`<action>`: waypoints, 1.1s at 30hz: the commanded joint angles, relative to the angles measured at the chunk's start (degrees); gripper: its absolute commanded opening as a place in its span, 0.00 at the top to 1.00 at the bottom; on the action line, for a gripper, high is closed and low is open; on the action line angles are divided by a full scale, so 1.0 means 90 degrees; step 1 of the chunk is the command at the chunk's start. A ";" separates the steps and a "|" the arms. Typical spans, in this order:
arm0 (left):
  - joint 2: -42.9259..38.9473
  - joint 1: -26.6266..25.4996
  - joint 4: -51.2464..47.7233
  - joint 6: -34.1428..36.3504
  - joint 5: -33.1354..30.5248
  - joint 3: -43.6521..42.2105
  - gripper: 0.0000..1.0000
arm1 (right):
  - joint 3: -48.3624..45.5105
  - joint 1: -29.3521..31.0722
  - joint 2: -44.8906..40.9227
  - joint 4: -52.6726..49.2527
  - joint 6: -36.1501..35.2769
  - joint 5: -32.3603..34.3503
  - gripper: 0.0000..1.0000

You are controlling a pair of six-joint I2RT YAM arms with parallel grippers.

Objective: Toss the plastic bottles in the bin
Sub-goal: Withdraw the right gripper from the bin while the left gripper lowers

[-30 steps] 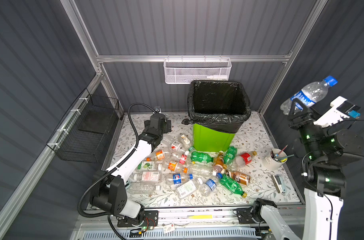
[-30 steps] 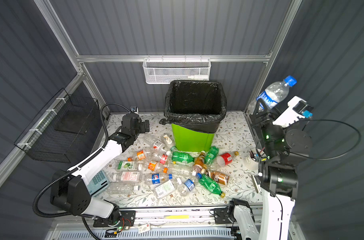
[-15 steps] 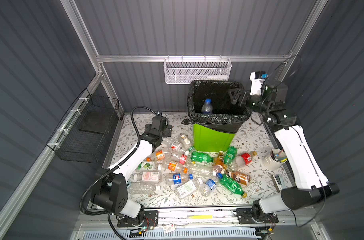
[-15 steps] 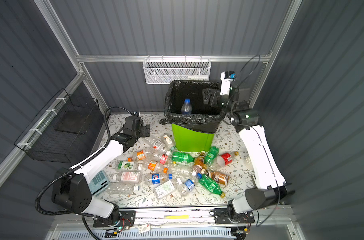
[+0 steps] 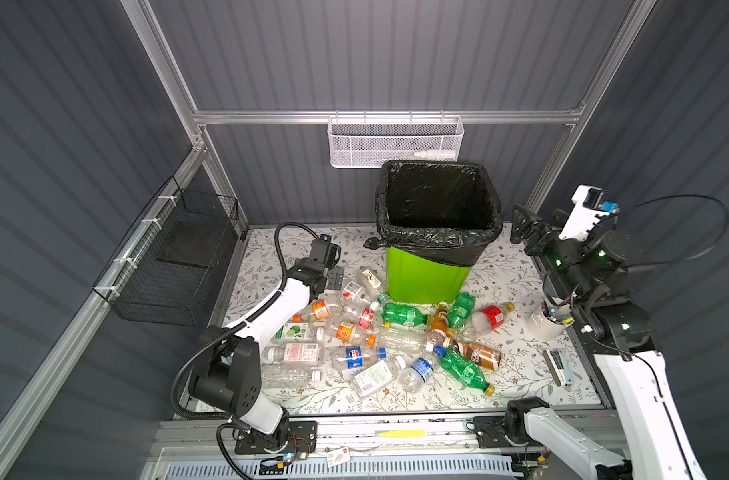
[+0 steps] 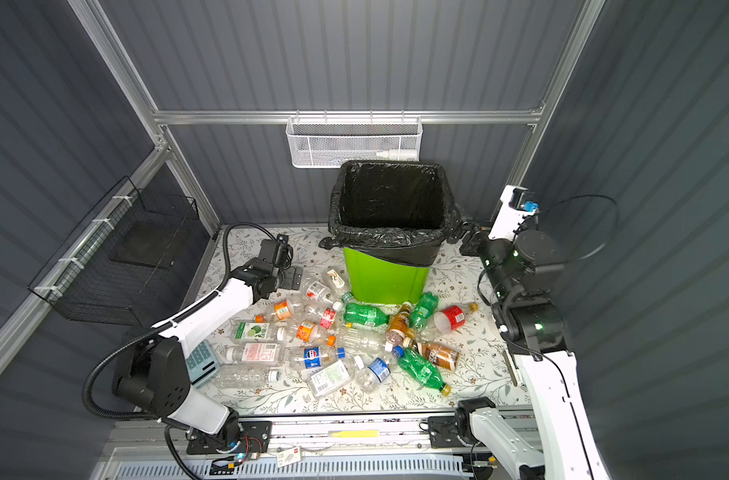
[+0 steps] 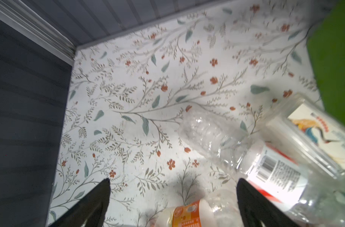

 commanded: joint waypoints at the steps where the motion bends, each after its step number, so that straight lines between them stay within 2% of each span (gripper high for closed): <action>1: 0.0223 0.0055 -0.0595 0.0342 0.0292 0.0194 0.00 | -0.0611 -0.0424 -0.0127 -0.0277 0.0448 -0.0272 0.01; 6: 0.0483 0.0119 -0.0631 0.0209 0.0538 0.0401 0.00 | -0.1371 -0.1049 -0.0429 -0.0445 0.0978 -0.0829 0.01; 9: 0.0846 0.0306 -0.0987 -0.0483 0.0824 0.0823 0.00 | -0.1725 -0.1150 -0.0531 -0.0521 0.1117 -0.0759 0.01; 13: 0.1060 0.0664 -0.1045 -0.1577 0.1802 0.0969 0.00 | -0.2234 -0.1317 -0.0651 -0.0484 0.1290 -0.0848 0.01; 21: 0.1385 0.0844 -0.0659 -0.2865 0.2669 0.1046 0.00 | -0.2951 -0.1525 -0.0648 -0.0356 0.1246 -0.0942 0.01; 33: 0.2037 0.0859 -0.0349 -0.3842 0.2784 0.1272 0.00 | -0.3492 -0.1658 -0.0752 -0.0073 0.1161 -0.0969 0.01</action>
